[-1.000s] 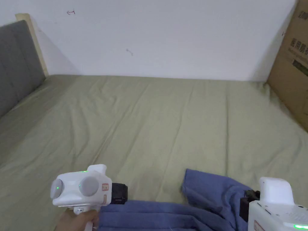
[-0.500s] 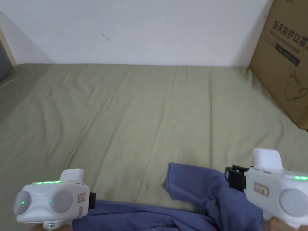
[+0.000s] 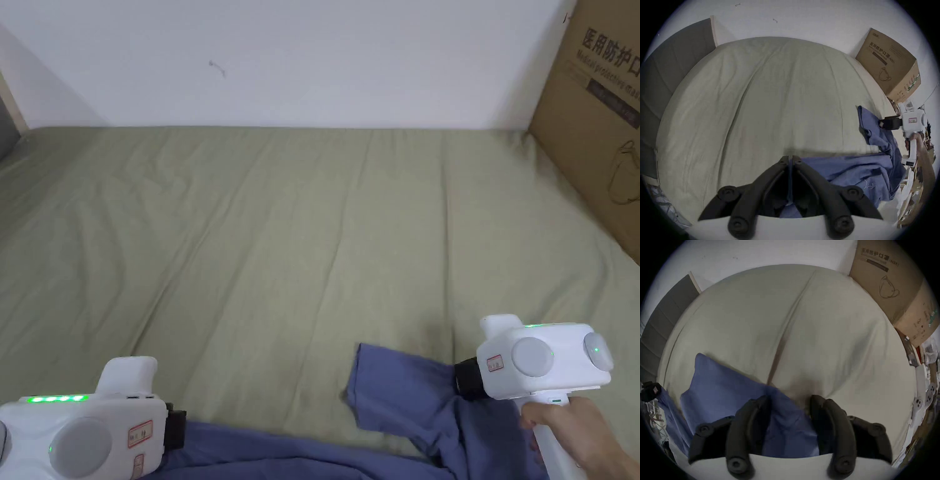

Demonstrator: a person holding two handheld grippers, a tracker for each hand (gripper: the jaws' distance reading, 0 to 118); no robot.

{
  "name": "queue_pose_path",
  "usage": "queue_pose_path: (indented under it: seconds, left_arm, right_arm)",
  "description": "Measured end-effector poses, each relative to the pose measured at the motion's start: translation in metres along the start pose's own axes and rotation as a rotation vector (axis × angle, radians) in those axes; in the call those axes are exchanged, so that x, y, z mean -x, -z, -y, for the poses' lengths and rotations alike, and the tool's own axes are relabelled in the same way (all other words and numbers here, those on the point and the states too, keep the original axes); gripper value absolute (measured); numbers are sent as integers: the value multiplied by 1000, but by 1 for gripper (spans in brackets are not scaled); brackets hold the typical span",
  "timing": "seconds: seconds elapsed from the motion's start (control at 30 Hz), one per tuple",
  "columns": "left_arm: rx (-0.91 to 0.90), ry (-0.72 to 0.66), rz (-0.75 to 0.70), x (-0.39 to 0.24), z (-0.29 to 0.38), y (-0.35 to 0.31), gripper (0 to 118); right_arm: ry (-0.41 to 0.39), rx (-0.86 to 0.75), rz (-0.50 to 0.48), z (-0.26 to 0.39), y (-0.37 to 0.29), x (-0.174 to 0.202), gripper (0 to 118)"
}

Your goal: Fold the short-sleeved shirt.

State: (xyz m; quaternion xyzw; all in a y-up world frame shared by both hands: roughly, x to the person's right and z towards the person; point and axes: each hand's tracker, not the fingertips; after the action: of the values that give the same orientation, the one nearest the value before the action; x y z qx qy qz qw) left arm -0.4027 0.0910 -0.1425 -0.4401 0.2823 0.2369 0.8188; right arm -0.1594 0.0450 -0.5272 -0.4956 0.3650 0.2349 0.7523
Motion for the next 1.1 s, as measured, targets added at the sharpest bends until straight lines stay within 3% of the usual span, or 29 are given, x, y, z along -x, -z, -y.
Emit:
queue_pose_path:
  seconds: [0.03,0.1,0.3,0.37,0.83,1.1]
  left_arm:
    - [1,1,1,0,0,0,1]
    - [-2,-2,3,0,0,-1,1]
    - [-30,20,14,2,-5,-27,1]
    - [-56,29,6,2,-8,-41,1]
    - [-377,66,-56,14,-57,-189,1]
    - [-527,134,-100,-5,-102,-266,1]
  right_arm:
    - [-5,-17,8,1,-5,3,41]
    - [-64,-30,43,4,-8,7,1]
    - [89,-97,-1,0,-40,-14,1]
    - [94,-147,-25,-4,-65,-21,1]
    - [173,-510,93,-7,-293,-70,1]
    - [180,-663,85,-29,-374,-63,1]
